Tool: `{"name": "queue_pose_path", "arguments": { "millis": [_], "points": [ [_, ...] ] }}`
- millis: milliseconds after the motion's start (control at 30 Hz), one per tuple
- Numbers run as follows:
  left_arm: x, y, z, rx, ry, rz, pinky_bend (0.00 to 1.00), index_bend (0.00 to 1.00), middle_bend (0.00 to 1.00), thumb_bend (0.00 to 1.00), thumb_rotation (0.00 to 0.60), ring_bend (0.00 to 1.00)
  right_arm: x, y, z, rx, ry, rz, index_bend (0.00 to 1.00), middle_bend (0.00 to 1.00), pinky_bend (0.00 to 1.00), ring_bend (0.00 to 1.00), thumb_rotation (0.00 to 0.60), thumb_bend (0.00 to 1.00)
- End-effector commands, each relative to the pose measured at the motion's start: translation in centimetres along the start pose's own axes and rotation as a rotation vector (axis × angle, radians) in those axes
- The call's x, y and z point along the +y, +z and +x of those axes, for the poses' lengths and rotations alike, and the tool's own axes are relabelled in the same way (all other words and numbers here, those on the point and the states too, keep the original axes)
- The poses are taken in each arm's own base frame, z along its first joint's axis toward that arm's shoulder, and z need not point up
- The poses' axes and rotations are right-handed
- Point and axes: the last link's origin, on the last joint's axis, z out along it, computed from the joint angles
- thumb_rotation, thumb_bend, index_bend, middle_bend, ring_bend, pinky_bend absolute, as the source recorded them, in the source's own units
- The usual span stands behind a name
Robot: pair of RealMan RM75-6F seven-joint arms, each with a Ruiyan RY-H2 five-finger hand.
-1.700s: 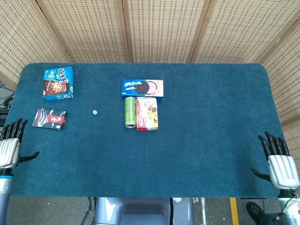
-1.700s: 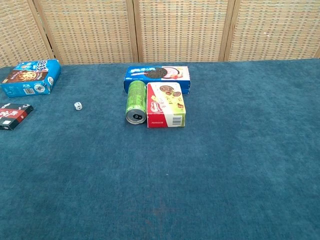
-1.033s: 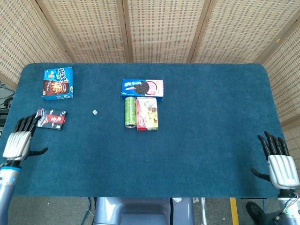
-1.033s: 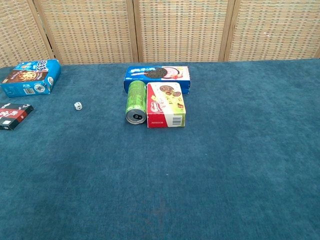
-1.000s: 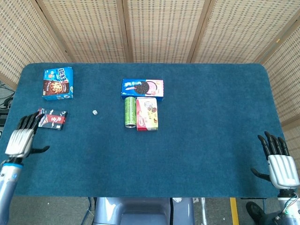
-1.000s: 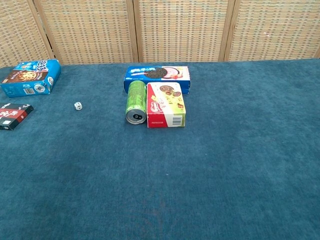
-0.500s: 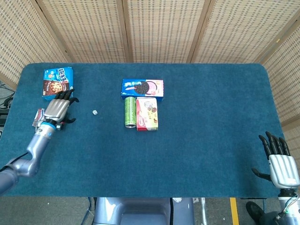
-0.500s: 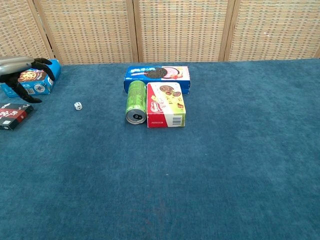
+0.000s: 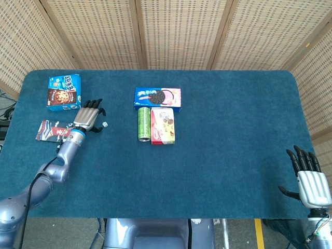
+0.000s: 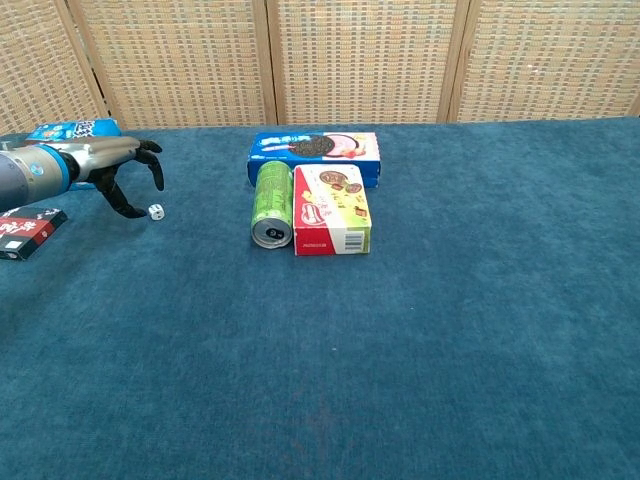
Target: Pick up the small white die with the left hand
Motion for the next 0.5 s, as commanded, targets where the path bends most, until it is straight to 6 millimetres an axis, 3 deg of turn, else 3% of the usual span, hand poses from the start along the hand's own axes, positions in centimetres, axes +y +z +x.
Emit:
{"name": "queue_pose_path", "arguments": {
  "millis": [33, 500],
  "points": [
    [0.49, 0.27, -0.19, -0.007, 0.006, -0.005, 0.0, 0.39, 0.0, 0.3, 0.6, 0.0, 0.01, -0.01, 0.0, 0.0, 0.001, 0.0, 0.0, 0.0, 0.0, 0.0, 0.6, 0.0],
    [1.46, 0.83, -0.93, -0.023, 0.02, -0.005, 0.0, 0.45, 0.0, 0.32, 0.6, 0.0, 0.03, -0.01, 0.03, 0.003, 0.005, -0.003, 0.0, 0.0, 0.0, 0.0, 0.6, 0.0]
  ]
}}
